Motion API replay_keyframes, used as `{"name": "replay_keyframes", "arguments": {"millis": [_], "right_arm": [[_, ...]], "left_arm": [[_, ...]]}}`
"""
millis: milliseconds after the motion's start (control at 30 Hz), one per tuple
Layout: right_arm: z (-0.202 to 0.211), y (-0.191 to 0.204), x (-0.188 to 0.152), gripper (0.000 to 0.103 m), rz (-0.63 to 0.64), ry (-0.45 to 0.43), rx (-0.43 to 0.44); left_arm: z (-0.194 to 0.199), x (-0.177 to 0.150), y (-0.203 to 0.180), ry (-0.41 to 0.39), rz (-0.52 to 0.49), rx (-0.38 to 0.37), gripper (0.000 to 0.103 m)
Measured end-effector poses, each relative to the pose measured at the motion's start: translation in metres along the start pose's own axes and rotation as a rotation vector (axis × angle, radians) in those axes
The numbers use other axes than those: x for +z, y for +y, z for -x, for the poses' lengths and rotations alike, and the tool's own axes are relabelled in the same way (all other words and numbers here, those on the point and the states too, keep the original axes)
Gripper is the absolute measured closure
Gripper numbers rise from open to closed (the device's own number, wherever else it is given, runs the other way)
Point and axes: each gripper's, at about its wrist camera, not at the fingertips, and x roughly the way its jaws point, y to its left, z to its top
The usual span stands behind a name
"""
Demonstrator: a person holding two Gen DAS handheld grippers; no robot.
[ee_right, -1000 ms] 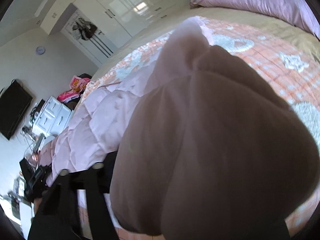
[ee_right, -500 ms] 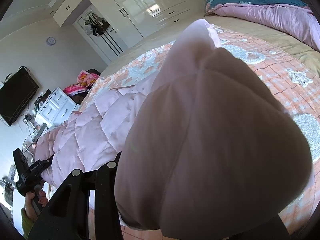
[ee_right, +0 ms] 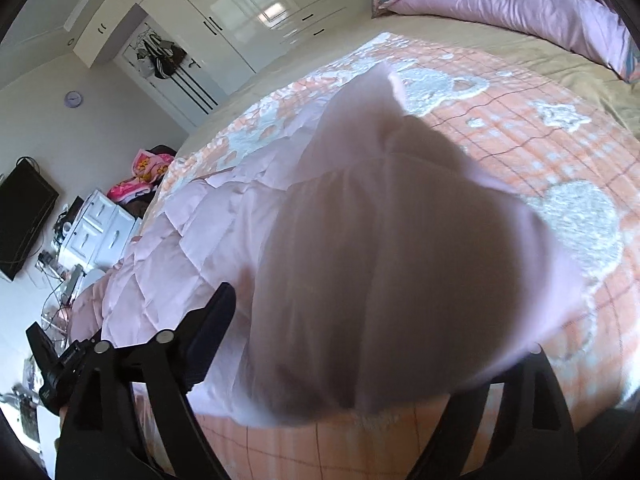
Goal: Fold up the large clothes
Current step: 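Lower the jacket bundle onto the blanket and open both tools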
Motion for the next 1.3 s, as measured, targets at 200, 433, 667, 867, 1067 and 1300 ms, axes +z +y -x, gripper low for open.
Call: {"name": "replay_keyframes", "arguments": {"millis": [200, 433, 667, 867, 1067, 1300], "right_arm": [[0.02, 0.001, -0.009, 0.018, 0.018, 0.002, -0.028], [0.033, -0.002, -0.014, 0.004, 0.031, -0.009, -0.068], [0.042, -0.004, -0.016, 0.004, 0.028, -0.025, -0.097], [0.05, 0.0, -0.017, 0.004, 0.046, -0.044, -0.092], [0.056, 0.005, -0.018, 0.004, 0.074, -0.058, -0.104], [0.064, 0.009, -0.016, 0.004, 0.094, -0.082, -0.117]], "left_arm": [[0.006, -0.004, 0.0, 0.002, 0.0, -0.005, 0.036], [0.015, -0.006, 0.002, 0.004, 0.011, -0.013, 0.023], [0.03, -0.009, 0.003, 0.003, 0.025, -0.005, 0.009], [0.042, -0.012, 0.005, 0.004, 0.022, -0.001, 0.009], [0.057, -0.014, 0.008, -0.032, 0.014, 0.041, 0.009], [0.08, -0.011, 0.008, -0.079, -0.008, 0.068, 0.009]]}}
